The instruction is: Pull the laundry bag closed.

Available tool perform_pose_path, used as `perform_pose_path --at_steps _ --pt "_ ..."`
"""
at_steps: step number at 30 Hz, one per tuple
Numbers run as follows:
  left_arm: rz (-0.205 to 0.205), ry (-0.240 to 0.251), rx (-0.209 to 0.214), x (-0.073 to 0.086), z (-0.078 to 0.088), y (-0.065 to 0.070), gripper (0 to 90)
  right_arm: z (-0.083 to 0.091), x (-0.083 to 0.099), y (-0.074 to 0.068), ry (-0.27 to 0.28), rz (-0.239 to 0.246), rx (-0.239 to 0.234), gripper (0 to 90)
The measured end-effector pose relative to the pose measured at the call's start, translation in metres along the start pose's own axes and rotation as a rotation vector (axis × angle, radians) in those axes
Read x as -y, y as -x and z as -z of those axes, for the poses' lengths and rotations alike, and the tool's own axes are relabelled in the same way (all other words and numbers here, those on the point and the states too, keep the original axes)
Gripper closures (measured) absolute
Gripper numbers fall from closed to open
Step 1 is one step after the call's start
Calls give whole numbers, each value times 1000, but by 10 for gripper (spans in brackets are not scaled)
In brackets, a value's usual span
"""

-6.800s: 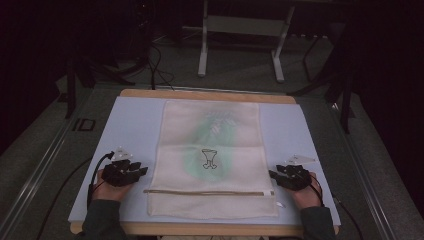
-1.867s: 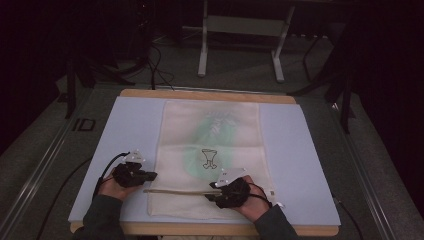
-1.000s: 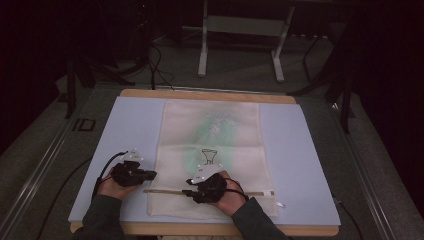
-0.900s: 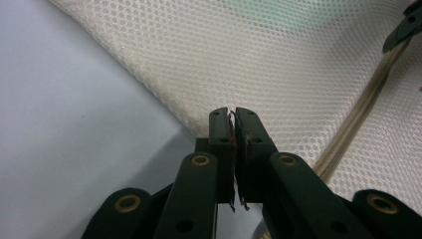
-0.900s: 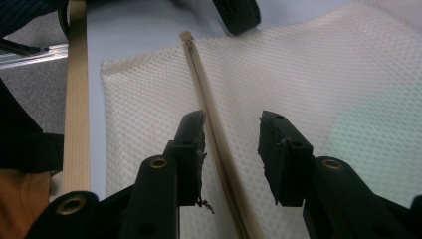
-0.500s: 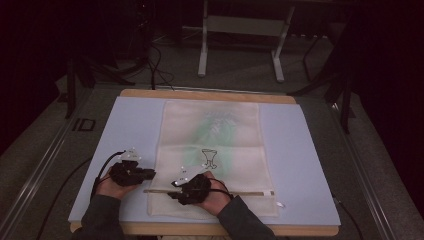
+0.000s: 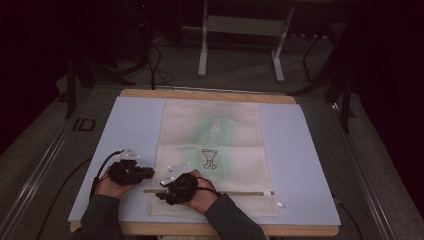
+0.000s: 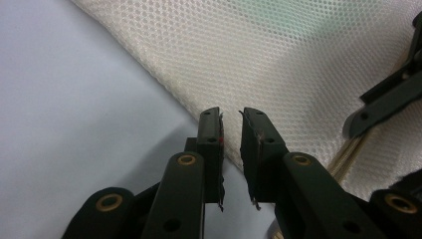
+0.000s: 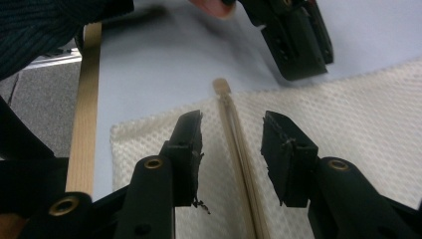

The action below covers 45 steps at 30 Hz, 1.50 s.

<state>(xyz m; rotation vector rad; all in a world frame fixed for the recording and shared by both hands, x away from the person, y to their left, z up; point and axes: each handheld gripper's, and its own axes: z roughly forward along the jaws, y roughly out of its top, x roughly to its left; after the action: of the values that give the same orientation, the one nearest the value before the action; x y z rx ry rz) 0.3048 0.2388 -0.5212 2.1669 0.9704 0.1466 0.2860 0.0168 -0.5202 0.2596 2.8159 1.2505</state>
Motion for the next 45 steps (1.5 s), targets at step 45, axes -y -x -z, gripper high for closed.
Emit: perform_pose_path --at_steps 45 --pt "9 13 -5 1 3 -2 789 -51 -28 0 -26 -21 -13 811"
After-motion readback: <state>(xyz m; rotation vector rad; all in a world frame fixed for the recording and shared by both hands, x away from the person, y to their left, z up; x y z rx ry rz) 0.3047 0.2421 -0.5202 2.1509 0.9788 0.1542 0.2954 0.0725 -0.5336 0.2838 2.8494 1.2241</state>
